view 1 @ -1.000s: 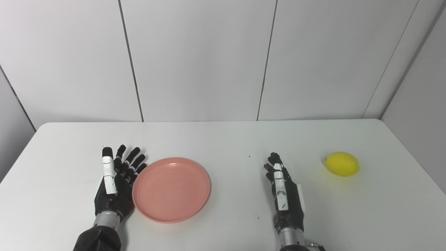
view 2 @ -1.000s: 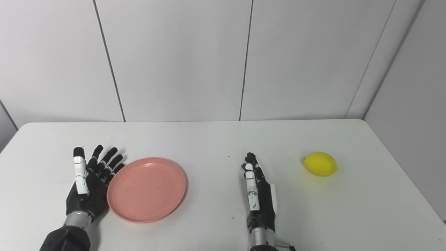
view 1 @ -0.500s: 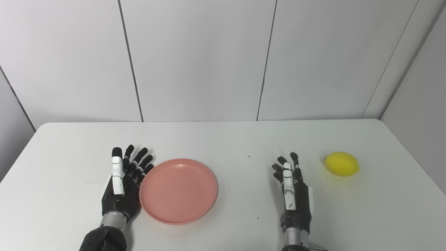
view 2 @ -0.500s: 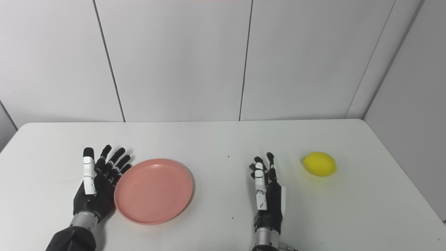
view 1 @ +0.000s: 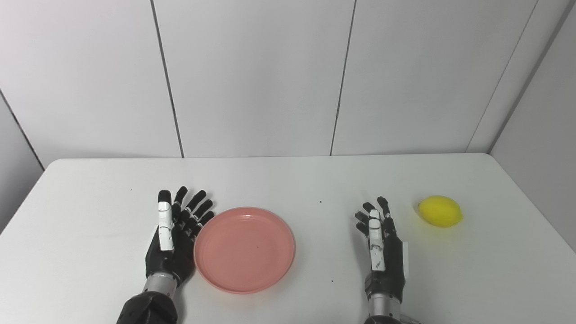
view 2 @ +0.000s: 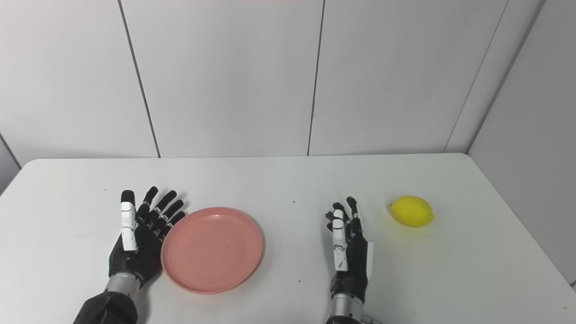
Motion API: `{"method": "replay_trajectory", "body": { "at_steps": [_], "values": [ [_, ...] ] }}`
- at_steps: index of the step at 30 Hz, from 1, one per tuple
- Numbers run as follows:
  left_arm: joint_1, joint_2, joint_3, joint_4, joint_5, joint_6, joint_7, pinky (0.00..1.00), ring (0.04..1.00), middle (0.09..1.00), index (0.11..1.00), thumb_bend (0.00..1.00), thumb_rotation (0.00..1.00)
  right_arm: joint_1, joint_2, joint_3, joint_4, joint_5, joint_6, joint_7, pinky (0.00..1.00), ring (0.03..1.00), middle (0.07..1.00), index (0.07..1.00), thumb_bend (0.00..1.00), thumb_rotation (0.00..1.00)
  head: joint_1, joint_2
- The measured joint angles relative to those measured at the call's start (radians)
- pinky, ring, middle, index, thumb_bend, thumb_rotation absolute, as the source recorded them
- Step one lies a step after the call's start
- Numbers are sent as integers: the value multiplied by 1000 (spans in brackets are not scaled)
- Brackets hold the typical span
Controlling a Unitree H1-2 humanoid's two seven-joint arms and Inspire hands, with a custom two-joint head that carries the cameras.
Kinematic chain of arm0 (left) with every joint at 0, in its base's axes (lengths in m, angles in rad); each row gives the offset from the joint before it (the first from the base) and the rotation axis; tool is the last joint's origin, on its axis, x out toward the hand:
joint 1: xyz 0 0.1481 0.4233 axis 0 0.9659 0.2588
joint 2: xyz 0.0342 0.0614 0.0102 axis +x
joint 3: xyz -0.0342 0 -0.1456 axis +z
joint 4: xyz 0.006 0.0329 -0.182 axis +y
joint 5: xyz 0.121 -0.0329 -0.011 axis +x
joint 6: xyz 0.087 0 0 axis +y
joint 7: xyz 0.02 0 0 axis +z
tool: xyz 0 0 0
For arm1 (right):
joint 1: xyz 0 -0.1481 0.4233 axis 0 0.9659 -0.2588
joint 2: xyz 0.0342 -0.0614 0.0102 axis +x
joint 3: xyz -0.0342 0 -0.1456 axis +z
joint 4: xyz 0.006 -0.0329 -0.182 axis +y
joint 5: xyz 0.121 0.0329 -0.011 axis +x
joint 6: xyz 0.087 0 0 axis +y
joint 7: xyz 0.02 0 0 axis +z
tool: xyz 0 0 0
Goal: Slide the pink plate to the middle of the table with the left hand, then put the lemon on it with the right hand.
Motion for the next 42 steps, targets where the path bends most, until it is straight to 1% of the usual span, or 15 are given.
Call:
{"method": "replay_trajectory", "body": {
  "at_steps": [5, 9, 17, 22, 25, 28, 29, 30, 33, 35, 36, 38, 39, 40, 42],
  "values": [
    [1, -6, -14, 0, 0, 0, 0, 889, 864, 891, 988, 792, 882, 0, 0, 0, 0, 0, 0, 0, 785, 779, 827, 889, 568, 789, -2, 0],
    [9, -17, -31, -6, 0, 0, 0, 886, 863, 885, 980, 803, 876, 0, 0, 0, 0, 0, 0, -2, 774, 772, 818, 879, 570, 783, -2, 3],
    [25, -28, -52, -20, 0, 0, -1, 902, 865, 880, 980, 804, 853, 0, 0, 1, 0, 0, 0, -2, 779, 774, 820, 874, 557, 773, -5, 6],
    [33, -43, -60, -26, 0, 0, -1, 898, 861, 866, 978, 800, 857, 0, 0, 1, 0, 0, 0, -2, 778, 769, 817, 864, 558, 759, -6, 8],
    [36, -54, -68, -28, 0, 0, -1, 907, 869, 876, 984, 802, 866, 0, 0, 1, 0, 0, 0, -2, 777, 768, 818, 865, 547, 764, -6, 8],
    [38, -56, -74, -29, 0, 0, -1, 904, 869, 883, 983, 809, 857, 0, 0, 1, 0, -1, 0, -4, 775, 769, 820, 868, 571, 773, -6, 8],
    [38, -56, -74, -28, 0, 0, -1, 903, 869, 883, 982, 810, 856, 0, 0, 1, 0, -1, 0, -5, 776, 770, 820, 869, 575, 774, -44, 9],
    [38, -56, -74, -28, 0, 0, -1, 904, 869, 883, 984, 815, 857, 0, 0, 1, 0, -1, 0, -6, 777, 770, 820, 867, 577, 769, -57, 9],
    [38, -57, -74, -28, 0, 0, -1, 920, 876, 883, 992, 814, 866, 0, 0, 1, -1, -4, 0, -8, 766, 764, 816, 857, 578, 768, -67, 11],
    [38, -58, -73, -26, 0, 0, -2, 922, 878, 884, 991, 808, 862, 0, -1, 3, 0, -24, 0, -15, 764, 763, 813, 846, 591, 772, -77, 11],
    [38, -59, -73, -24, -1, -2, -3, 931, 885, 890, 996, 813, 864, 0, -1, 3, 0, -33, -1, -19, 757, 761, 809, 834, 577, 768, -86, 11],
    [38, -59, -72, -21, -3, -4, -7, 928, 882, 889, 988, 812, 854, 0, -1, 2, -1, -35, -1, -19, 768, 777, 827, 839, 599, 807, -95, 14],
    [38, -60, -71, -21, -3, -5, -8, 928, 882, 889, 988, 812, 854, 0, -1, 1, -2, -33, 0, -19, 768, 777, 827, 839, 599, 807, -95, 14],
    [38, -61, -70, -20, -3, -6, -9, 929, 881, 891, 990, 810, 863, 0, -1, -1, -7, -28, 6, -19, 787, 793, 840, 844, 619, 822, -104, 17],
    [37, -62, -70, -19, -3, -6, -14, 921, 875, 889, 990, 813, 865, 4, -3, -12, -31, -16, 45, -12, 798, 806, 843, 840, 621, 828, -109, 18]
  ]
}}
